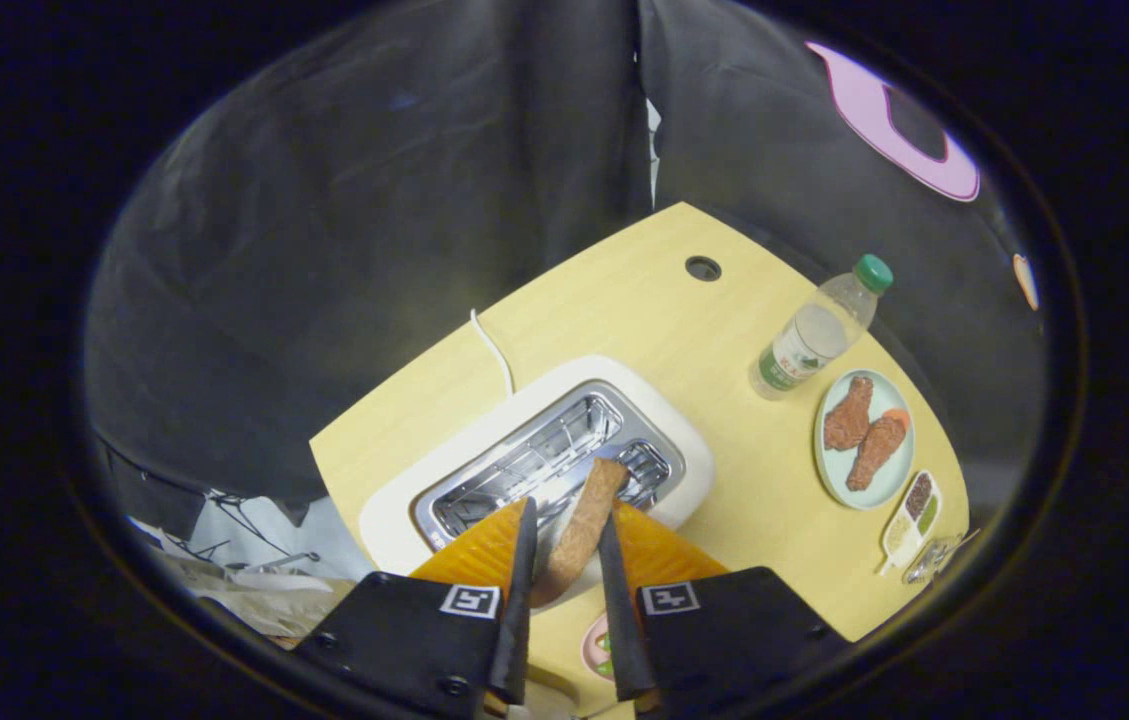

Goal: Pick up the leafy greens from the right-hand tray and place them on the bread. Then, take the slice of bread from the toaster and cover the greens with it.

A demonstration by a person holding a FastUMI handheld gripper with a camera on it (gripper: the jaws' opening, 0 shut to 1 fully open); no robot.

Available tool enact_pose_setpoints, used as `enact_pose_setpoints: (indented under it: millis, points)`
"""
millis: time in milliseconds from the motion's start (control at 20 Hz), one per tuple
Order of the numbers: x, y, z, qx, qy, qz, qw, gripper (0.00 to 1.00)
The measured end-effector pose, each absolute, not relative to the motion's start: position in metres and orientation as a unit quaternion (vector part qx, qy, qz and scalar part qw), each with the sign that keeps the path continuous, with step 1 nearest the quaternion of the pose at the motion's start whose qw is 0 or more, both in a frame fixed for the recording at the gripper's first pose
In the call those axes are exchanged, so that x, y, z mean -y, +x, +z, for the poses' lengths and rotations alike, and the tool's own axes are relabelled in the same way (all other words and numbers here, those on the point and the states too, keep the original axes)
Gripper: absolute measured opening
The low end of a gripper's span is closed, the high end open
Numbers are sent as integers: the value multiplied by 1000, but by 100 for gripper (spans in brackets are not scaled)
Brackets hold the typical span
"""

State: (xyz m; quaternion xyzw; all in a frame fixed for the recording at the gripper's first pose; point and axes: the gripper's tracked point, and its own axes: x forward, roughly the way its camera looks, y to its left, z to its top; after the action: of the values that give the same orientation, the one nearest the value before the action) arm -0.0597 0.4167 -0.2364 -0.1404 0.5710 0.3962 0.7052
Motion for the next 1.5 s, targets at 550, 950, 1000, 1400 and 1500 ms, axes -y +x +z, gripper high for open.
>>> enact_pose_setpoints:
  millis: [550,950,1000,1400,1500]
  points:
    - [-408,-52,-200,-573,0,390,721,5]
    - [-370,-45,-167,-548,76,379,742,5]
    - [-365,-46,-162,-545,83,383,742,4]
    - [-313,-58,-164,-538,124,365,749,4]
    - [-295,-61,-177,-546,132,350,750,4]
